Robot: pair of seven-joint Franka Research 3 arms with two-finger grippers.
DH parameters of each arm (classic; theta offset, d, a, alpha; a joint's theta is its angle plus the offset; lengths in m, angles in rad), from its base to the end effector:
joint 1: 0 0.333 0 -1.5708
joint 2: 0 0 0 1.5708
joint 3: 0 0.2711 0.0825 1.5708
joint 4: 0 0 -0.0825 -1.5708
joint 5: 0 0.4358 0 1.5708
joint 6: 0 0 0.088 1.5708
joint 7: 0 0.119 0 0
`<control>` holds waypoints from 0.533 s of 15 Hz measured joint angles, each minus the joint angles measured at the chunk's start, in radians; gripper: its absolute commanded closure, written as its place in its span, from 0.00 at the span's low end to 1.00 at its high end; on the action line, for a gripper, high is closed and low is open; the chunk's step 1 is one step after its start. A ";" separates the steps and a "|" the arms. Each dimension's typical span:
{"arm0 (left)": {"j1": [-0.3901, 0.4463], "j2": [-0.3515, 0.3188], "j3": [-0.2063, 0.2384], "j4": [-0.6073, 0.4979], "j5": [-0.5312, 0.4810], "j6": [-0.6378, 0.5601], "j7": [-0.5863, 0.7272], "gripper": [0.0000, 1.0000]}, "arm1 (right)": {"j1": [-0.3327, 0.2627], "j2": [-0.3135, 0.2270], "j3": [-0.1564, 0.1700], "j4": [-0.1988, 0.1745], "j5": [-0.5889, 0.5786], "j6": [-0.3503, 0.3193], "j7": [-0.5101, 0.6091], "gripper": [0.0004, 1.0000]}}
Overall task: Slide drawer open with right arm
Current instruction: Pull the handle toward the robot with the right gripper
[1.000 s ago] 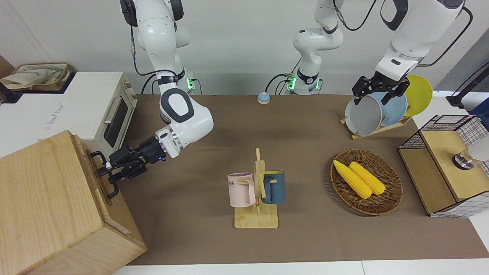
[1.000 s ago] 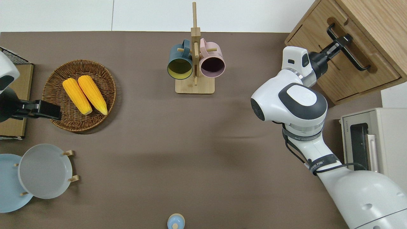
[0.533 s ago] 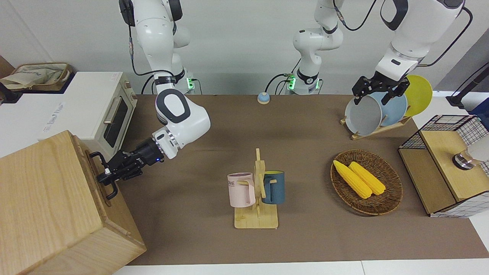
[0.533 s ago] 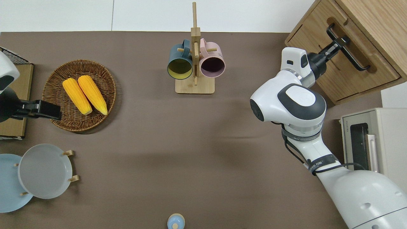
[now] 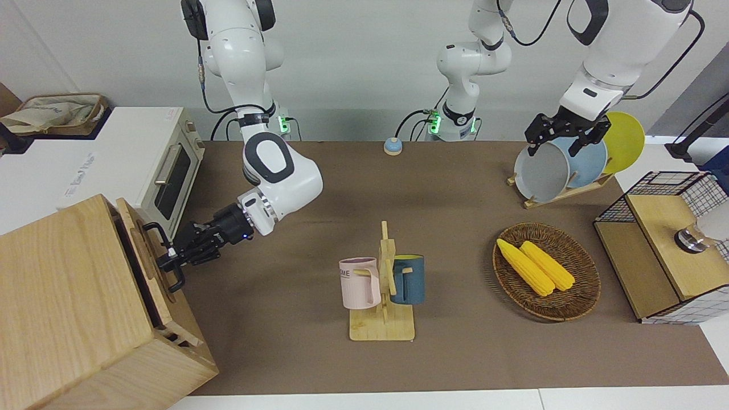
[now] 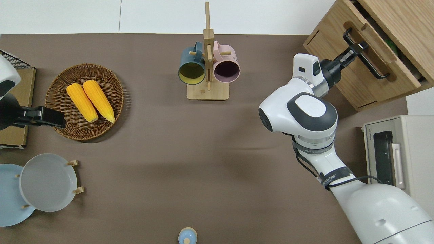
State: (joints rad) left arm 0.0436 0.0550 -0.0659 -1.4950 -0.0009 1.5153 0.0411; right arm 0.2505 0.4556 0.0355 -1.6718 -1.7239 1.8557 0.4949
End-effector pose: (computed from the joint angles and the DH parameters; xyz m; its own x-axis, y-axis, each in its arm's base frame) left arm 0.6149 -0.0129 0.5688 0.9974 -0.0634 -0.0344 -0.0633 -0.9980 0.0059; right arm 0.7106 0.1142 0.3281 0.8191 0.5688 -0.0745 0.0834 0.0104 0.9965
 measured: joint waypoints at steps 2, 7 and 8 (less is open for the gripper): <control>0.000 0.000 0.000 0.000 0.000 0.000 0.000 0.01 | 0.022 0.000 0.003 -0.002 0.018 -0.037 -0.001 1.00; 0.000 0.000 0.000 0.000 0.000 0.000 0.000 0.01 | 0.109 0.000 0.017 -0.002 0.096 -0.163 -0.006 1.00; 0.000 0.000 0.000 0.000 0.000 0.000 0.000 0.01 | 0.124 0.000 0.019 -0.002 0.109 -0.183 -0.006 1.00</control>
State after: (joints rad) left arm 0.0436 0.0550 -0.0659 -1.4950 -0.0009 1.5153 0.0411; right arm 0.3741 0.4558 0.0546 -1.6740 -1.6153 1.6725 0.4885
